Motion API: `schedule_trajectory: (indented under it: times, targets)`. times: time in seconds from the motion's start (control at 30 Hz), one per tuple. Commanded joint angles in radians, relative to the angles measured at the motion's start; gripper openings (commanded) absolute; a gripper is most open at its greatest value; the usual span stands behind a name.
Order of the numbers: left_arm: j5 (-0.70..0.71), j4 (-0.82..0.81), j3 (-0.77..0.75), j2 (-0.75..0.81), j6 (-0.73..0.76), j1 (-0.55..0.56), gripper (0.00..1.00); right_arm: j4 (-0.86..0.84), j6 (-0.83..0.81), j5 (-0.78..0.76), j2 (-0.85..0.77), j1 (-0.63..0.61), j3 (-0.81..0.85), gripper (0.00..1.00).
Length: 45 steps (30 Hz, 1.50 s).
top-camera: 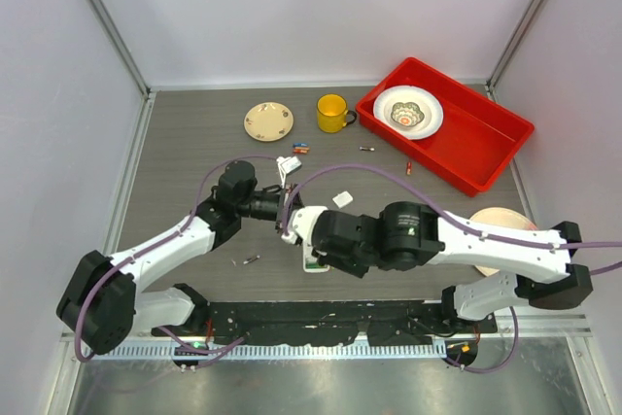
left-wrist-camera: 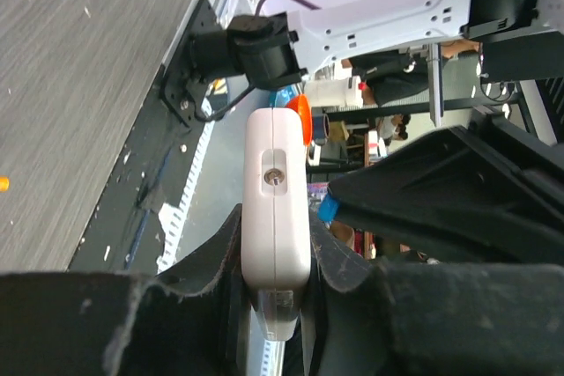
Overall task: Load the batteries into the remote control
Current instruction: Load the battery into the remote control.
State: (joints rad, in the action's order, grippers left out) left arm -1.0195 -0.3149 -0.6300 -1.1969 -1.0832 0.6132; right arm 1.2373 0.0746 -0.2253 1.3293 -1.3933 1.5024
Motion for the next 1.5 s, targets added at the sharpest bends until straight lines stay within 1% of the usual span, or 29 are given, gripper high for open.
schedule_trajectory:
  times: [0.0, 0.17, 0.2, 0.37, 0.63, 0.83, 1.2, 1.33, 1.47]
  targets:
    - [-0.054, 0.092, -0.019, 0.017, 0.072, 0.025, 0.00, 0.001, -0.061, -0.062, 0.033, -0.065, 0.099, 0.01]
    - [-0.059, 0.076, -0.004, 0.023, 0.062, 0.037, 0.00, 0.005, -0.068, -0.078, 0.082, -0.111, 0.153, 0.01]
    - [-0.060, 0.071, 0.004, 0.026, 0.059, 0.039, 0.00, 0.008, -0.094, -0.077, 0.088, -0.118, 0.166, 0.01]
    - [-0.067, 0.039, 0.010, 0.043, 0.037, 0.043, 0.00, -0.001, -0.105, -0.071, 0.113, -0.147, 0.159, 0.01]
    - [-0.071, -0.012, 0.009, 0.034, 0.000, 0.049, 0.00, -0.033, -0.110, -0.054, 0.110, -0.177, 0.113, 0.01]
    - [-0.067, -0.039, 0.013, 0.034, -0.018, 0.063, 0.00, -0.056, -0.125, -0.039, 0.078, -0.190, 0.053, 0.01]
    - [-0.039, -0.092, 0.027, 0.042, -0.050, 0.103, 0.00, -0.174, -0.168, -0.097, -0.005, -0.193, -0.065, 0.01]
    - [-0.034, -0.122, 0.033, 0.042, -0.064, 0.114, 0.00, -0.177, -0.186, -0.086, 0.013, -0.193, -0.074, 0.01]
    - [-0.030, -0.128, 0.038, 0.045, -0.070, 0.114, 0.00, -0.168, -0.190, -0.066, 0.037, -0.193, -0.047, 0.01]
